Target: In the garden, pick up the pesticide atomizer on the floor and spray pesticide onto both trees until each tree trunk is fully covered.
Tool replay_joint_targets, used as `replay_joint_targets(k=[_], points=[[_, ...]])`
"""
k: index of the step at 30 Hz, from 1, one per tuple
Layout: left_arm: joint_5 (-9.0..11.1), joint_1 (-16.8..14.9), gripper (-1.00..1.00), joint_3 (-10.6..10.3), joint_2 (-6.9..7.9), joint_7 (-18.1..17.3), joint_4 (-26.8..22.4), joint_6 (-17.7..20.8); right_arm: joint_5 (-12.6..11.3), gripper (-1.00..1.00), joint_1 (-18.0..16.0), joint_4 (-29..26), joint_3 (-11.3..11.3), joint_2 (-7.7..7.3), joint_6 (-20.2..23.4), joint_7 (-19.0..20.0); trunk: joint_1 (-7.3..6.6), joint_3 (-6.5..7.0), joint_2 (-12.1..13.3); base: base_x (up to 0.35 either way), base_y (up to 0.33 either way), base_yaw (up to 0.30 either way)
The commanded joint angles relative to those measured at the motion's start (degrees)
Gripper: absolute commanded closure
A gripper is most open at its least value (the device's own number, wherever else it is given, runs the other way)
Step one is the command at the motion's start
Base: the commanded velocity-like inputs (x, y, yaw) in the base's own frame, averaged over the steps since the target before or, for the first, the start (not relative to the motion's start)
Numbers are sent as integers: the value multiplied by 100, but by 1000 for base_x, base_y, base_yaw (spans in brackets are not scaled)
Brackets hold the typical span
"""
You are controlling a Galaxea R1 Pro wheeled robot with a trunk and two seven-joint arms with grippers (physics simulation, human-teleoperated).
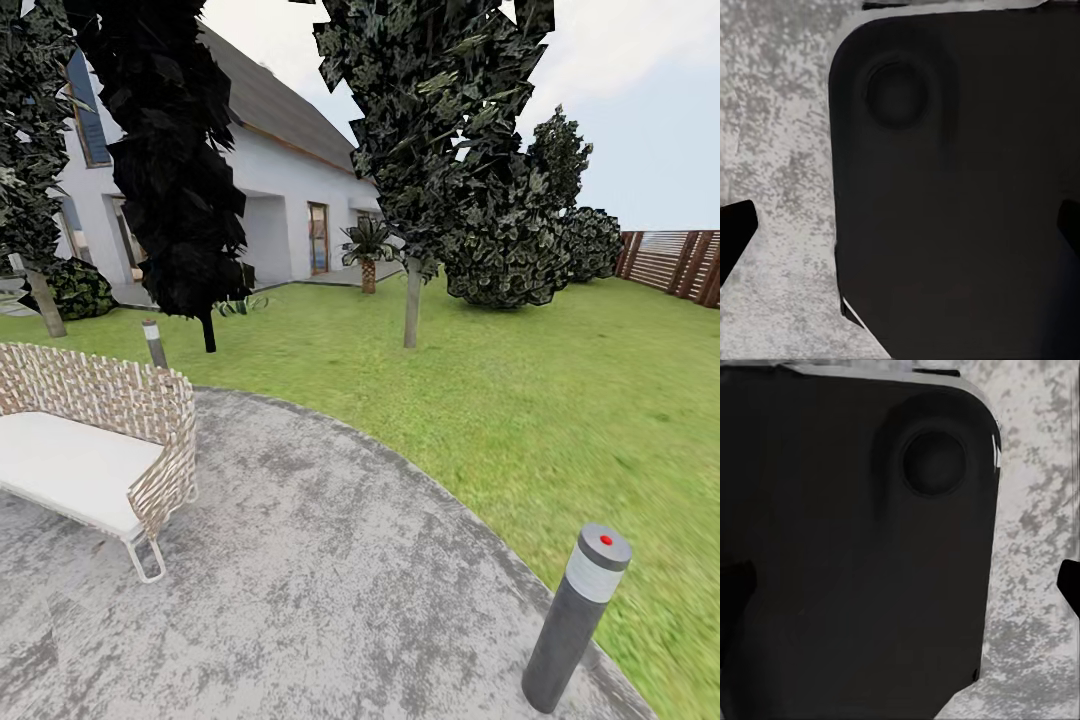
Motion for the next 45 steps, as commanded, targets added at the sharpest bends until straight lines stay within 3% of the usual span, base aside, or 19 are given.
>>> replay_joint_targets(k=[1,12,13,18,22,28,39,45], points=[[0,-2,-100,4,13,5,-33,-33,1,-100,0,-33,-1,-12,-33,-1,0,0,0,0,0,0],[24,-151,-100,12,35,39,-390,-387,1,-100,-1,-389,-3,-340,-387,13,0,0,0,0,0,0],[24,-273,-100,12,37,39,-767,-1057,1,-100,-3,-1272,-3,-343,-530,13,0,0,0,0,0,0],[21,-588,-100,14,46,55,-1151,-1060,2,-100,-8,-2051,-3,-398,-707,35,0,0,0,0,0,0],[30,-895,-100,155,35,183,-1336,-1053,16,-100,-36,-2307,11,-438,-1094,68,0,0,0,0,0,0],[32,-1287,-100,260,75,240,-1370,-1074,418,-100,-155,-2821,311,-453,-1304,25,0,0,0,0,0,0],[18,-1262,-100,258,141,243,-1322,-1561,442,-100,-158,-2713,351,-451,-1425,6,0,-8,0,0,0,30],[20,-1263,-100,258,157,243,-1316,-1635,449,-100,-158,-2673,358,-414,-1426,-2,0,-35,0,0,0,210]])
